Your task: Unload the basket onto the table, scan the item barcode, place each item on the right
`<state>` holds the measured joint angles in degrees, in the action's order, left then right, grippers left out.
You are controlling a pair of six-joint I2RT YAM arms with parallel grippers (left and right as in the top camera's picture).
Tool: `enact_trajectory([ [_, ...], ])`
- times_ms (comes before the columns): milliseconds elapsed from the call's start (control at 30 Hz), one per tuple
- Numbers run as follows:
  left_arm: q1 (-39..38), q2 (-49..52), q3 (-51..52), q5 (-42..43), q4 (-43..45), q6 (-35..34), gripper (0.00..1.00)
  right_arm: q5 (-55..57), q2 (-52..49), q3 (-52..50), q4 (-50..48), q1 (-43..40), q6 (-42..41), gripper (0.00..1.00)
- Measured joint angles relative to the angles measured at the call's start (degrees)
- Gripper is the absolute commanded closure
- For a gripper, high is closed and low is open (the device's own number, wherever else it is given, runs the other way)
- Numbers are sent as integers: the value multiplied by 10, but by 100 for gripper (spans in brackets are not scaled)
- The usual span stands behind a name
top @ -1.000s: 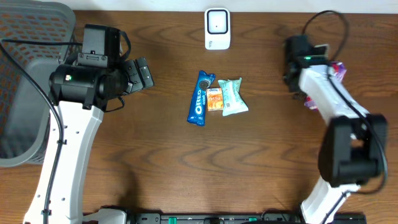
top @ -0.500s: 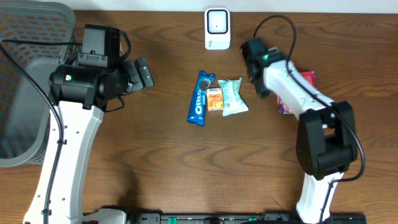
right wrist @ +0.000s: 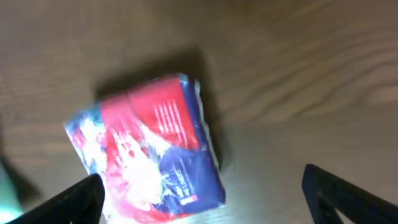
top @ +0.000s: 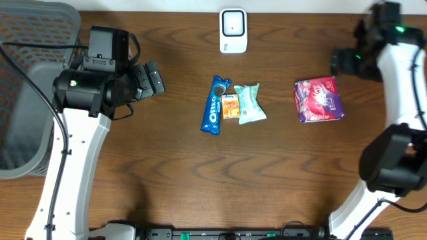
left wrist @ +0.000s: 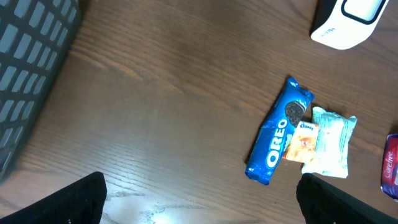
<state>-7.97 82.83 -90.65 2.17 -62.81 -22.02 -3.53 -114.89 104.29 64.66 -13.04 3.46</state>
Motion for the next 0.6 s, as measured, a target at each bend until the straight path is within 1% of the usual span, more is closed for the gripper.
enact_trajectory([
  [33, 0, 0, 0, 0, 0, 0, 2, -31, 0, -23, -11, -15, 23, 4],
  [67, 0, 0, 0, 0, 0, 0, 2, -70, 0, -52, -25, -33, 49, 7],
  [133, 0, 0, 0, 0, 0, 0, 2, -119, 0, -91, -59, -51, 76, 17],
  [167, 0, 0, 0, 0, 0, 0, 2, -143, 0, -111, -78, -60, 90, 18],
  [267, 0, 0, 0, 0, 0, 0, 2, -229, -1, -185, -151, -89, 116, 19],
  [433, 0, 0, 0, 0, 0, 0, 2, -287, -1, -257, -224, -89, 124, 23],
  [500, 0, 0, 0, 0, 0, 0, 2, -303, -1, -289, -252, -82, 122, 46],
  [533, 0, 0, 0, 0, 0, 0, 2, -306, -1, -299, -263, -80, 118, 62],
  [600, 0, 0, 0, 0, 0, 0, 2, -315, -1, -313, -286, -77, 110, 90],
])
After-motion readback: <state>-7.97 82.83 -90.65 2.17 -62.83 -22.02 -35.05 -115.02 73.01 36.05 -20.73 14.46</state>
